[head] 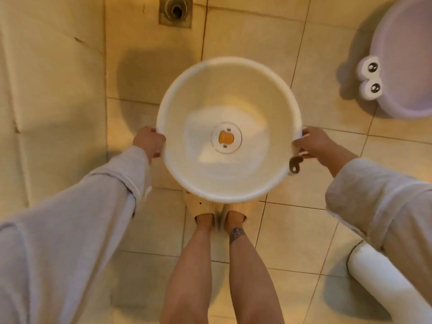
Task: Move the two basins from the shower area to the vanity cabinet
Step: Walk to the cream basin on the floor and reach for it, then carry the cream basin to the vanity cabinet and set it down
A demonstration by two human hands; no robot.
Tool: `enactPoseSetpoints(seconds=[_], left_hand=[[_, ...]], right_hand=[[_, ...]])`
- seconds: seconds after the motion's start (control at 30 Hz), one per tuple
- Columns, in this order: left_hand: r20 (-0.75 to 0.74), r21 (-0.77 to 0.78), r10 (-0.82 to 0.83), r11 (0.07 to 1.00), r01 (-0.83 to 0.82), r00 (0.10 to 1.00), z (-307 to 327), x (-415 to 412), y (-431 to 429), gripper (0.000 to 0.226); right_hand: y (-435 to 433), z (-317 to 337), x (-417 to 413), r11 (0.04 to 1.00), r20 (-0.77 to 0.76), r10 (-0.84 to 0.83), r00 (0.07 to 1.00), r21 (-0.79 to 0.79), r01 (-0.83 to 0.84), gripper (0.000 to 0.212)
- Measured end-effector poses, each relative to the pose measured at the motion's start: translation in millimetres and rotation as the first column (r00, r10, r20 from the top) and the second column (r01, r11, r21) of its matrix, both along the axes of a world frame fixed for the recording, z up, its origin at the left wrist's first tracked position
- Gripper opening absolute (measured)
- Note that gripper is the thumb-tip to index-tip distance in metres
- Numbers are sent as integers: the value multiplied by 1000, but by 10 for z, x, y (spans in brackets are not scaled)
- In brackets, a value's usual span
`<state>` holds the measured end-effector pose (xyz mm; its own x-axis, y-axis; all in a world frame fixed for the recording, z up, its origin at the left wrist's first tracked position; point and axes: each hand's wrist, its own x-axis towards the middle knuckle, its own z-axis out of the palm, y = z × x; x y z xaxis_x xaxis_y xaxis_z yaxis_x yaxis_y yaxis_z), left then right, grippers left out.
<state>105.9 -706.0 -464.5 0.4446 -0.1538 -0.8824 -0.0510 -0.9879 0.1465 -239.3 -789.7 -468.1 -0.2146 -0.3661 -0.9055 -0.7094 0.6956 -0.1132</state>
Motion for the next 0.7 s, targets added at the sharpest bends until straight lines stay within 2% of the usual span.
enactPoseSetpoints(seconds=[0.1,0.3,0.4,0.5,0.63,0.7], left_hand=[[-60,34,18,999,-16,998,679,22,159,42],[-122,131,8,991,9,992,2470,-50,563,42],[-128,70,23,997,-14,992,3267,-141,701,42],[-102,-39,99,994,-103,990,3893,-192,774,43],[-102,-132,265,952,-277,959,4415,-163,877,43],[-99,-190,299,930,-313,949,4550,-150,902,41]], right_hand=[[247,617,-99,996,-1,-86,996,24,86,38],[644,2120,-166,973,33,-231,972,-1,231,35],[840,2852,-205,962,68,-267,961,-45,270,35],[1021,3501,-260,947,128,-304,944,-64,313,28],[1130,4141,-336,889,253,-396,883,-134,438,23],[1159,4351,-394,852,322,-430,843,-164,497,15]])
